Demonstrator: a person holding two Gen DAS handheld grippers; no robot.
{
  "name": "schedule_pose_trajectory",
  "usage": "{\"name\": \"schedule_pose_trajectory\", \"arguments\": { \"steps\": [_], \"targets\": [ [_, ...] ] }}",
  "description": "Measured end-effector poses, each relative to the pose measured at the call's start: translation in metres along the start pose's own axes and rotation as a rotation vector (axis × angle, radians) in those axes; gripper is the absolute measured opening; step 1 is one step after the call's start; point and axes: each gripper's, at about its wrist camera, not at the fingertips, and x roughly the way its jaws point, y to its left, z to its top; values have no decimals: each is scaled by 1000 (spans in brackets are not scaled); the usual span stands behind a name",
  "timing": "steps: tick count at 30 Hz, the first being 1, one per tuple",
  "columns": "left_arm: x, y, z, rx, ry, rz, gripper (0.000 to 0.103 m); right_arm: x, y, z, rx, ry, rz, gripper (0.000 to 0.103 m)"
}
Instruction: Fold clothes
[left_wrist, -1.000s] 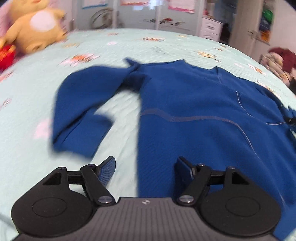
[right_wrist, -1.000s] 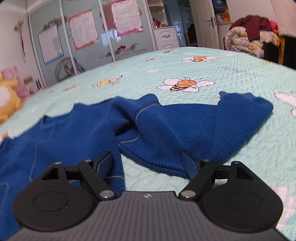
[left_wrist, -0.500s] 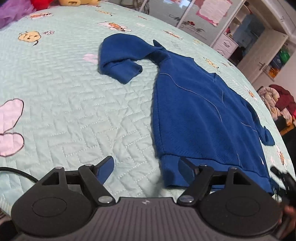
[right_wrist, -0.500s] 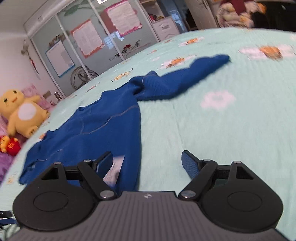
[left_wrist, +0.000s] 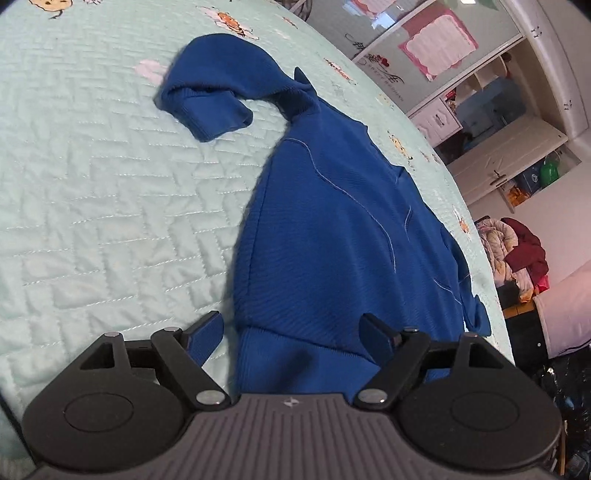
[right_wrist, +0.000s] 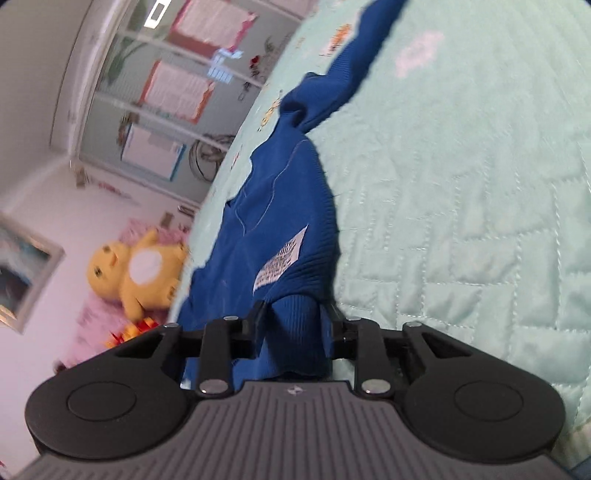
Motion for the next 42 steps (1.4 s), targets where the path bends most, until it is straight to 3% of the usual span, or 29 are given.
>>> {"name": "schedule_pose_trajectory", "arguments": {
  "steps": [2,4,5,6,7,9,10,12,18,19,22,24,28,30,32,34,38,42],
  "targets": [
    [4,-6,-1,14,7,4,82,0,-8,1,56,-2,23,31],
    [7,-12,-3,21,13,8,80,4,0,-1,-6,10,-11,29],
    [9,-15,-4,25,15,10,68,6,4,-2,-35,16,-28,28],
    [11,-18,-6,21,24,17,40,6,6,-2,-37,23,-38,27],
    [8,-15,-7,-6,23,5,21,6,7,-2,-40,31,-47,26],
    [4,-10,-8,-63,20,-21,15,5,11,-1,-27,45,-63,22],
    [2,-8,-8,-92,18,-34,14,0,14,-1,-26,42,-60,18],
    [-24,-17,-7,-50,-34,-72,14,-9,19,0,-26,36,-55,16],
    [-28,-9,-14,-15,35,-12,16,-45,50,-13,-106,12,-4,15],
    [-29,-8,-15,-9,46,-2,17,-46,50,-15,-105,13,-10,16],
    [-30,-1,-22,4,65,32,21,-30,19,-23,-18,64,-135,22],
    [-34,1,-27,22,49,55,23,-37,13,-24,18,44,-125,21],
    [-50,-7,-28,88,6,92,33,-55,23,-20,-54,-31,-169,31],
    [-57,-17,-25,138,-20,152,37,-64,28,-18,-87,-67,-177,36],
    [-60,-33,-23,209,-45,194,38,-64,27,-18,-85,-71,-185,59],
    [-65,-46,-23,265,-62,182,39,-61,21,-16,-65,-77,-201,59],
    [-59,-76,-32,374,-66,136,55,-61,13,-1,-12,-132,-192,59],
    [-35,-91,-47,467,-11,147,55,-68,-3,30,57,-221,-225,61]
  ]
}}
